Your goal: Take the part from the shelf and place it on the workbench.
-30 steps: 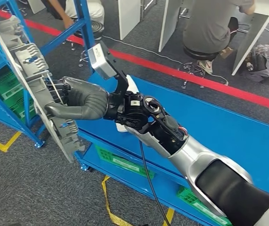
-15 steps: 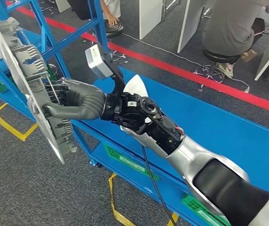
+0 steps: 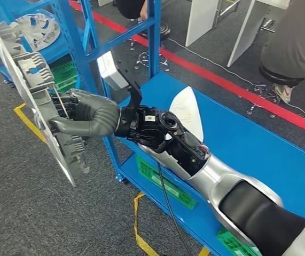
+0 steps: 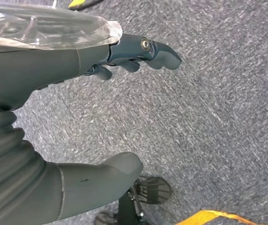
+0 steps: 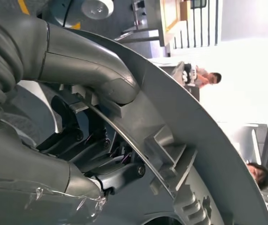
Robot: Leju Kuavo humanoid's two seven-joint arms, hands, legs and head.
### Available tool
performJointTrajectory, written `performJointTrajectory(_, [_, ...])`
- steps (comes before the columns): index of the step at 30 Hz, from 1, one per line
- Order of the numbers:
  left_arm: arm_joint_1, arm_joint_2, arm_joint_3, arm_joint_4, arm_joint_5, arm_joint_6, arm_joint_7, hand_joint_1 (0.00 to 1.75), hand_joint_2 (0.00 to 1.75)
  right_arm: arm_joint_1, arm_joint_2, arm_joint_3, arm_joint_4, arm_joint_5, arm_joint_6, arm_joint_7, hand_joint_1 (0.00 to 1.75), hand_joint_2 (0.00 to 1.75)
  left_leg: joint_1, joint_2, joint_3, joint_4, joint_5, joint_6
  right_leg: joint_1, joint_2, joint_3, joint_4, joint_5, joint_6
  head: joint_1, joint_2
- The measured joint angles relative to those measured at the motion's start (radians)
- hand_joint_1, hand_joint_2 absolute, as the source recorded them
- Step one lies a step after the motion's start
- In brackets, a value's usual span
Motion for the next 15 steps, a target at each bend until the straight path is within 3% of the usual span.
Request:
performJointTrajectory(1, [0.000,0.000,0.000,0.000,0.000,0.000,0.000,0.00,1.75,0.003,-0.001,0.000,0.000,0.000,0.000,0.000,1.75,1.75,0.000,-0.011,0.000,0.000,0.000,0.000,0.000,0.004,-0.025,0.048,-0.011,0.001,0.002,0.000])
performJointTrajectory(2, [0.000,-0.001,0.000,0.000,0.000,0.000,0.000,0.00,1.75,0.006,-0.001,0.000,0.000,0.000,0.000,0.000,1.75,1.75,0.000,-0.021,0.000,0.001,0.000,0.000,0.000,0.006,-0.032,0.057,-0.001,0.000,0.005,0.000])
performJointTrajectory(3, [0.001,-0.001,0.000,0.000,0.000,0.000,0.000,0.00,1.75,0.007,-0.002,0.000,0.000,0.000,0.000,0.000,1.75,1.75,0.000,-0.033,0.001,0.002,0.000,0.000,0.000,0.008,-0.018,0.021,0.029,-0.003,0.007,0.000])
performJointTrajectory(4, [0.001,-0.001,0.000,0.000,0.000,0.000,0.000,0.00,1.75,0.007,-0.002,0.000,0.000,0.000,0.000,0.000,1.75,1.75,0.000,-0.044,0.002,0.003,0.000,0.000,0.000,0.018,0.011,-0.048,0.072,-0.006,0.010,0.000])
performJointTrajectory(6, [0.000,-0.002,0.000,0.000,0.000,0.000,0.000,0.00,1.75,0.006,-0.002,0.000,-0.001,0.000,-0.001,0.001,1.75,1.75,0.000,-0.066,0.001,0.005,0.000,-0.004,-0.002,0.054,0.073,-0.190,0.135,-0.014,0.012,0.000])
performJointTrajectory(8, [0.000,-0.003,0.000,0.000,0.000,0.000,0.000,0.00,1.75,0.007,-0.002,0.000,-0.001,0.000,-0.003,0.003,1.75,1.75,0.002,-0.083,-0.006,0.006,0.004,-0.014,-0.002,0.074,0.102,-0.250,0.146,-0.017,0.013,0.000])
performJointTrajectory(10, [0.002,-0.004,0.000,0.000,0.000,0.000,0.001,0.00,1.75,0.007,-0.002,0.000,-0.003,0.000,-0.005,0.008,1.75,1.75,0.005,-0.094,-0.014,0.005,0.008,-0.025,-0.003,0.058,0.111,-0.263,0.149,-0.021,0.013,0.000])
performJointTrajectory(12, [0.004,-0.004,0.000,0.000,0.000,0.000,0.002,0.00,1.75,0.007,-0.002,0.000,-0.009,-0.001,-0.005,0.014,1.75,1.75,0.003,-0.060,-0.031,0.037,-0.014,-0.034,-0.007,0.038,0.117,-0.276,0.157,-0.030,0.006,0.000])
performJointTrajectory(14, [0.003,-0.004,0.000,0.000,0.000,0.000,0.002,0.00,1.75,0.007,-0.002,0.000,-0.014,-0.002,-0.006,0.019,1.75,1.75,0.003,-0.012,-0.086,0.153,-0.074,-0.042,-0.007,0.016,0.119,-0.282,0.159,-0.036,-0.007,0.000])
performJointTrajectory(15, [0.002,-0.004,0.000,0.000,0.000,0.000,0.002,0.00,1.75,0.008,-0.002,-0.001,-0.016,-0.002,-0.007,0.021,1.75,1.75,0.006,-0.003,-0.122,0.226,-0.104,-0.047,-0.007,0.005,0.119,-0.282,0.159,-0.037,-0.013,0.000])
